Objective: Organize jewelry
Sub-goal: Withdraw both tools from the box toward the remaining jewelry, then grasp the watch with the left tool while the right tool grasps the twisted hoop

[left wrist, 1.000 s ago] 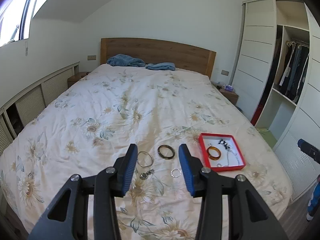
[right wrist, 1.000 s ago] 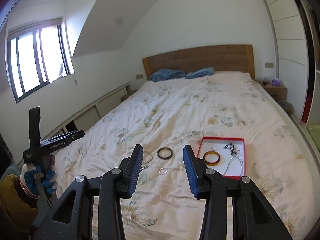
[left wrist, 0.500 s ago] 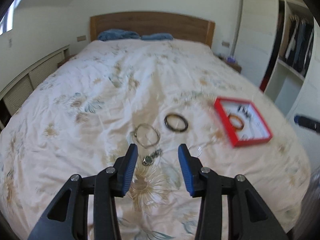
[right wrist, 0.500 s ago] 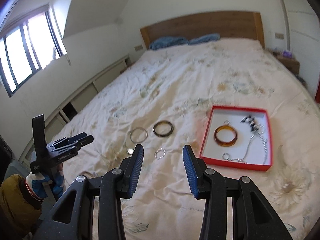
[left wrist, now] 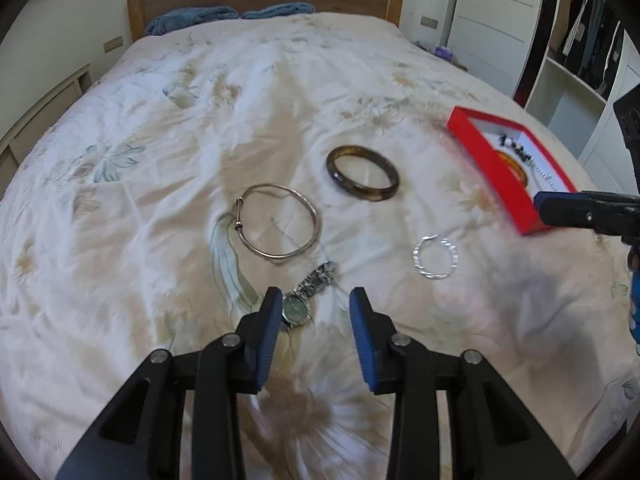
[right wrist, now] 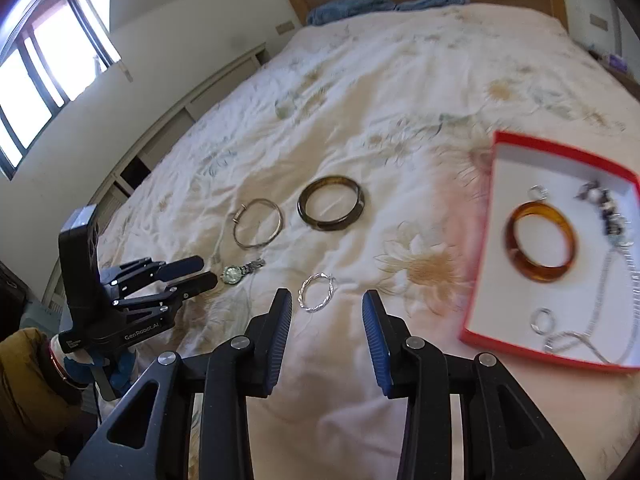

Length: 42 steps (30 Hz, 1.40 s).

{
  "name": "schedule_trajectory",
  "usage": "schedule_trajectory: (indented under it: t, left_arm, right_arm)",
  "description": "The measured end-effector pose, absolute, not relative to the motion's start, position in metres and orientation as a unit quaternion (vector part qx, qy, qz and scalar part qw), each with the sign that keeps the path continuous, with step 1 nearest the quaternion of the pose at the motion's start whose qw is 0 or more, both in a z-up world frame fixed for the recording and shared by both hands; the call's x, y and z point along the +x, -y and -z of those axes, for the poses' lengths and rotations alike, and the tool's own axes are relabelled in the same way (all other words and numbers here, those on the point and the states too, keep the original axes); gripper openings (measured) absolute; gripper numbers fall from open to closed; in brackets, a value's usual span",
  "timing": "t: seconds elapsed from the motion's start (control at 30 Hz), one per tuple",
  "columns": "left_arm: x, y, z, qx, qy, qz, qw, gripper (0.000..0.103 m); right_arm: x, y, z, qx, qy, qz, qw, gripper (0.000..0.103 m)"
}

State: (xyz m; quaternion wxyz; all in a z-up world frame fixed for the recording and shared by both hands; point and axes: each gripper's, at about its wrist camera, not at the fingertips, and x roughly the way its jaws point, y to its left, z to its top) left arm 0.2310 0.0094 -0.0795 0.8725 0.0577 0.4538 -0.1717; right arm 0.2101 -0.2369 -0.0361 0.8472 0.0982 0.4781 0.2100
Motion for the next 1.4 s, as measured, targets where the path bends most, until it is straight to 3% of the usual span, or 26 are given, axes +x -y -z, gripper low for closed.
schedule_trajectory:
  t: [0.33,0.57,0.83,0.9,1.07,1.4]
  left_arm:
    - [0.256,-0.015,0.117,0.067,-0.485,0.176,0.854,0.028]
    - [0.255,-0.014,0.126,0.072,-0.485,0.183,0.852,0.028]
    - [0.256,-0.014,0.13,0.07,-0.485,0.19,0.851,0.023]
    - [0.256,-0.015,0.13,0.067,-0.484,0.191,0.851,0.021]
    - [0.249,-0.01,0.128,0.084,-0.476,0.184,0.856,0.021]
    - [0.238,-0.008,0.111,0.076,-0.472,0.175,0.861,0.021]
  right_arm:
    - [0.245,0.21,0.076,0.087,-0.505,-0.236,0.826,0.034]
    - [0.257,0.198,0.103,0.067,-0.53,-0.236,0.811,0.024]
    - [0.266,0.185,0.12,0.046,-0.546,-0.235,0.803,0.024]
    - [0.267,0.181,0.123,0.039,-0.548,-0.231,0.803,0.018]
    - [0.267,0.182,0.124,0.042,-0.552,-0.222,0.803,0.006]
    - [0.244,0.185,0.096,0.045,-0.53,-0.221,0.818,0.005]
